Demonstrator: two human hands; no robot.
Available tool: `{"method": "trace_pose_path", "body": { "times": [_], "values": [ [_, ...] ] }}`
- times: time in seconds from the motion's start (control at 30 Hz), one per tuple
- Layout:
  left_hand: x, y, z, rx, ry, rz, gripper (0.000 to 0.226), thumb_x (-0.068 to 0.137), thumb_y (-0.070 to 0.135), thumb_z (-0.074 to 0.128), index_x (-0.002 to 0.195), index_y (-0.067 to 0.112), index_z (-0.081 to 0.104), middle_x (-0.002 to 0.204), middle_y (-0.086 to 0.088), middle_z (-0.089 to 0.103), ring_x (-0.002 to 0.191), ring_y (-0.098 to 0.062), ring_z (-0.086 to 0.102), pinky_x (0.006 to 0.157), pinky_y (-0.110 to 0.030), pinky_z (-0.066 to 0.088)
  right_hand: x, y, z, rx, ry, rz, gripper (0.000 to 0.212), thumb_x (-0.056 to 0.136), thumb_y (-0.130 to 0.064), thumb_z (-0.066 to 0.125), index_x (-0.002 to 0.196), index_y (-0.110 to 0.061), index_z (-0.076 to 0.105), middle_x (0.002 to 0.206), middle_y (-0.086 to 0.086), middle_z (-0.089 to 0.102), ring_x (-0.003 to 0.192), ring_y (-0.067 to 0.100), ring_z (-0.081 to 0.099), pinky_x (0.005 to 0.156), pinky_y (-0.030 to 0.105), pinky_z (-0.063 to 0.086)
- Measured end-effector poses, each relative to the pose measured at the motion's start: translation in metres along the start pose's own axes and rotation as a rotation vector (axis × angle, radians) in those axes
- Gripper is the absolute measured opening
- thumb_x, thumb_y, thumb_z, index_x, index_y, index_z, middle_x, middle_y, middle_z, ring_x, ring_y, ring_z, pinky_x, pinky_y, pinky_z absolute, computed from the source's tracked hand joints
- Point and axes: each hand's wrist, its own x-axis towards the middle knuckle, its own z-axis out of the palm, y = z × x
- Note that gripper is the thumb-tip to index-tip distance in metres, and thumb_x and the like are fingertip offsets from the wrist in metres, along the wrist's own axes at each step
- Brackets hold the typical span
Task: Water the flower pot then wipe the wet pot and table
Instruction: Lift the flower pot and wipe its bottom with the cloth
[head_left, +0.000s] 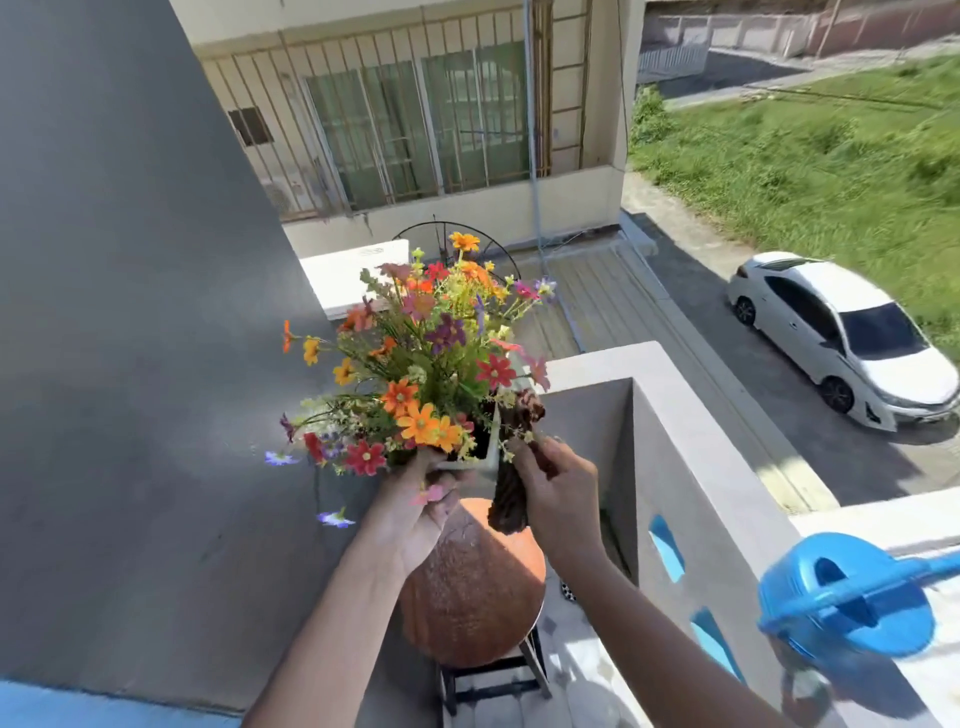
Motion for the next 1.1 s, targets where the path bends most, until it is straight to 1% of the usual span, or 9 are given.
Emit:
{"method": "trace_pose_path", "body": {
  "times": [0.17,0.3,0.37,0.47,0.57,0.7,0.8,0.97,1.1],
  "values": [
    [-0.004,-0.009,0.002,0.022,-0.009,-0.039,0.034,0.094,-0.004,0.038,0.062,0.008,0.043,0.049,-0.011,0.057,0.029,-0.004,0.032,0.033,-0.014,0.027,0.032,-0.016,-0.002,0.097,0.023,0.009,0.015,0.095,-0.01,0.062,0.083,-0.008,0.07,0.076,0.001,0.069,0.06,-0.012,0.045,0.06,0.01,0.038],
    [-0.011,-0.012,0.006,0.088,-0.007,-0.02,0.048,0.095,-0.003,0.039,0.051,0.004,0.059,0.046,-0.01,0.059,0.028,-0.004,0.037,0.032,-0.013,0.03,0.079,0.01,-0.006,0.135,0.105,0.082,0.027,0.091,-0.023,0.065,0.087,0.003,0.068,0.078,0.025,0.067,0.073,0.007,0.049,0.065,0.026,0.04],
    [-0.014,-0.011,0.006,0.07,-0.023,-0.014,0.054,0.093,-0.003,0.04,0.045,0.009,0.06,0.053,-0.015,0.06,0.028,-0.004,0.039,0.032,-0.014,0.031,0.088,0.032,-0.007,0.061,0.113,0.087,0.027,0.089,-0.026,0.062,0.089,0.0,0.069,0.07,0.014,0.066,0.07,0.01,0.051,0.065,0.026,0.041],
    [-0.015,-0.009,0.003,0.066,-0.037,-0.015,0.043,0.091,-0.009,0.037,0.055,0.005,0.056,0.055,-0.016,0.061,0.03,-0.005,0.039,0.033,-0.014,0.031,0.085,0.053,-0.01,-0.005,0.096,0.132,0.034,0.089,-0.027,0.058,0.105,-0.001,0.073,0.093,0.01,0.071,0.078,0.012,0.06,0.074,0.031,0.045],
    [-0.012,-0.01,0.005,0.12,0.004,-0.026,0.037,0.095,-0.005,0.04,0.062,0.002,0.056,0.052,-0.013,0.062,0.028,-0.004,0.036,0.032,-0.013,0.03,0.08,0.032,-0.007,0.098,0.134,0.126,0.017,0.096,-0.006,0.06,0.096,0.008,0.069,0.083,0.006,0.064,0.065,-0.01,0.054,0.07,0.023,0.041],
    [-0.001,-0.007,0.01,0.006,-0.004,0.02,0.045,0.096,0.0,0.041,0.054,0.008,0.057,0.059,-0.018,0.057,0.028,-0.003,0.036,0.032,-0.014,0.03,0.057,-0.006,0.006,0.178,0.059,0.056,0.019,0.096,-0.01,0.06,0.092,-0.027,0.066,0.085,-0.016,0.064,0.074,-0.017,0.055,0.075,0.011,0.044],
    [0.007,-0.001,0.005,-0.076,0.006,0.042,0.062,0.092,-0.01,0.031,0.038,0.01,0.056,0.054,-0.02,0.057,0.027,-0.005,0.04,0.03,-0.014,0.029,0.022,0.006,0.004,0.088,0.006,0.008,0.009,0.097,-0.011,0.06,0.095,-0.015,0.068,0.086,-0.011,0.067,0.078,-0.012,0.056,0.074,0.013,0.043],
    [0.007,0.004,-0.002,0.018,0.055,-0.004,0.037,0.094,-0.003,0.037,0.059,0.004,0.049,0.053,-0.021,0.062,0.026,-0.003,0.031,0.031,-0.013,0.024,-0.016,0.032,0.001,0.087,-0.06,0.1,0.008,0.095,-0.008,0.062,0.089,-0.01,0.067,0.068,-0.02,0.064,0.063,-0.006,0.056,0.061,0.013,0.041],
    [0.009,0.005,-0.008,0.082,0.065,0.0,0.036,0.095,-0.002,0.036,0.06,0.005,0.042,0.058,-0.023,0.058,0.026,-0.003,0.029,0.031,-0.013,0.023,0.0,0.024,0.004,0.13,-0.013,0.118,0.006,0.096,-0.01,0.061,0.095,-0.008,0.067,0.08,-0.012,0.068,0.07,-0.005,0.058,0.067,0.014,0.044]
  ]
}}
